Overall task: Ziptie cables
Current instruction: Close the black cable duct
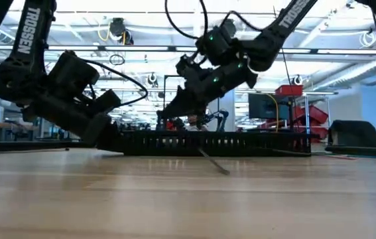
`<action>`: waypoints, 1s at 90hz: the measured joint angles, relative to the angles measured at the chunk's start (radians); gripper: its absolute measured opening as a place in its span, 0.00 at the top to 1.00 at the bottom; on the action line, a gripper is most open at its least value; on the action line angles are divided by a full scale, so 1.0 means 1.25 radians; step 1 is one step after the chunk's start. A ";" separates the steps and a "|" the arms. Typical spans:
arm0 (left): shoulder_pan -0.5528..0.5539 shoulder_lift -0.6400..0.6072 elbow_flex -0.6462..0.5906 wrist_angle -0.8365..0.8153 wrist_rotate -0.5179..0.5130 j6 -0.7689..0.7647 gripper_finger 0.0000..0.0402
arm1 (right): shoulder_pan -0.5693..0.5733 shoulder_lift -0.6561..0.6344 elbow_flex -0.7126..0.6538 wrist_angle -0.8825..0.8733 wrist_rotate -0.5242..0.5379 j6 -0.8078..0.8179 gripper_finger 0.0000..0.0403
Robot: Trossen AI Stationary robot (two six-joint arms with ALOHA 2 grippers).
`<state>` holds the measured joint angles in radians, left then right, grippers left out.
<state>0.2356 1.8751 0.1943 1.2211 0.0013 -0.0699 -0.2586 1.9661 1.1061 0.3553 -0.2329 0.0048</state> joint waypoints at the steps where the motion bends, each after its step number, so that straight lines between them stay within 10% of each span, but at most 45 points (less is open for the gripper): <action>1: 0.000 0.000 0.000 0.000 0.000 0.000 0.33 | -0.002 0.003 0.000 0.007 -0.001 0.001 1.00; 90: 0.000 -0.001 0.003 -0.039 0.001 -0.016 0.38 | -0.009 0.150 0.133 -0.069 -0.123 0.038 1.00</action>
<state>0.2352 1.8744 0.1982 1.1725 0.0031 -0.0900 -0.2695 2.1536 1.2719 0.2695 -0.3872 0.0522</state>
